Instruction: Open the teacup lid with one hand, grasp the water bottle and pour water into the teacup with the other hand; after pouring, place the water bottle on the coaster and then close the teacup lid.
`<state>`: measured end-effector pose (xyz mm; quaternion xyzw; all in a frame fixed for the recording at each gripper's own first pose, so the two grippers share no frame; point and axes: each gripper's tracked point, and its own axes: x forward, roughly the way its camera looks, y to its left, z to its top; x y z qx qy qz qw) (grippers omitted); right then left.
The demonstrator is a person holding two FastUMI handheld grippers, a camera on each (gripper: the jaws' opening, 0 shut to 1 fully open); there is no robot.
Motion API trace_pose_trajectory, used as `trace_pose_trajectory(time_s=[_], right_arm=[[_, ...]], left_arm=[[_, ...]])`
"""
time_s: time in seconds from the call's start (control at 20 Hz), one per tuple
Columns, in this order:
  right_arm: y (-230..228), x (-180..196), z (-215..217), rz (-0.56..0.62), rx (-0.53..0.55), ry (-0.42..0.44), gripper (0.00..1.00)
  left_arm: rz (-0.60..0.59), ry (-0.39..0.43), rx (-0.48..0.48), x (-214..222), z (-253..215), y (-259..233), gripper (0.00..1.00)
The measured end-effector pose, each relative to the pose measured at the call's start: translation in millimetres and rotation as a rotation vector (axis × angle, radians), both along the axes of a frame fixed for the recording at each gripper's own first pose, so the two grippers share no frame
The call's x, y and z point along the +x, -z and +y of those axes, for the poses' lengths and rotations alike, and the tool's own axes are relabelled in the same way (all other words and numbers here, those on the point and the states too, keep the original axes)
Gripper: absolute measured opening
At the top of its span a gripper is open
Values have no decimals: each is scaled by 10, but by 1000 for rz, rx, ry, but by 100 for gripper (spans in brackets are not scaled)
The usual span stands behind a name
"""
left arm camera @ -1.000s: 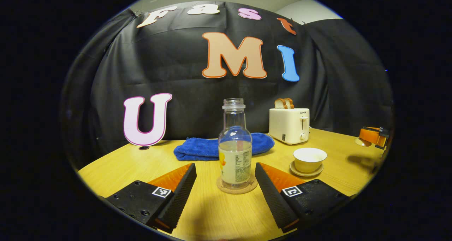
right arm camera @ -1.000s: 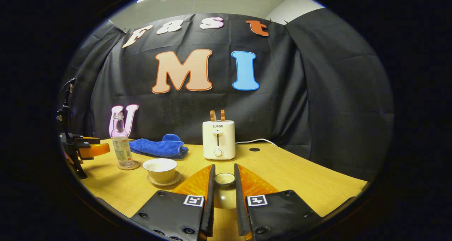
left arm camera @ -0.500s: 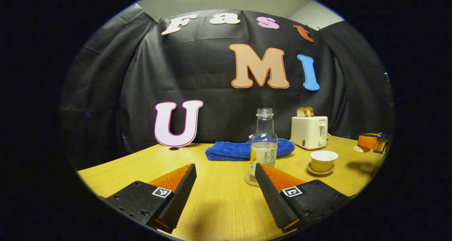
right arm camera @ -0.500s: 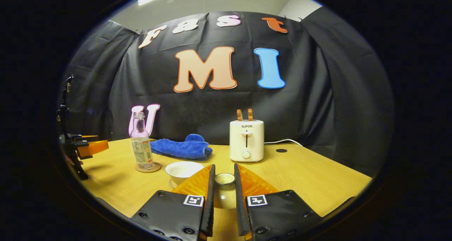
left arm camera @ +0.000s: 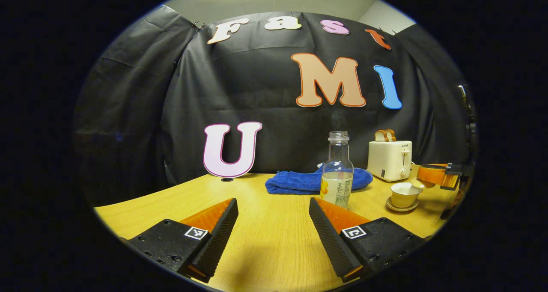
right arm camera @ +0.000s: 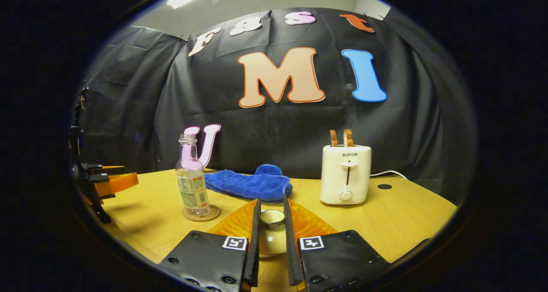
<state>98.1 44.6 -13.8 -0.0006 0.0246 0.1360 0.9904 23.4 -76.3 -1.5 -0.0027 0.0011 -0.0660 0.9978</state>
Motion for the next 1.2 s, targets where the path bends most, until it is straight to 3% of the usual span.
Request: trace_pose_trajectory(time_s=[0.4,0.85,1.15,1.2], right_arm=[[172,161,203,103,-33,-74,29],[222,185,170,140,-36,-58,34],[121,109,204,80,-28,-87,77],[100,95,175,69,-21,-79,90]], left_arm=[[1,9,-1,-1,-21,-4,97],[1,14,-2,-5,-38,-6,97],[1,14,-2,-2,-35,-5,97],[1,14,-2,-4,-40,-8,97]])
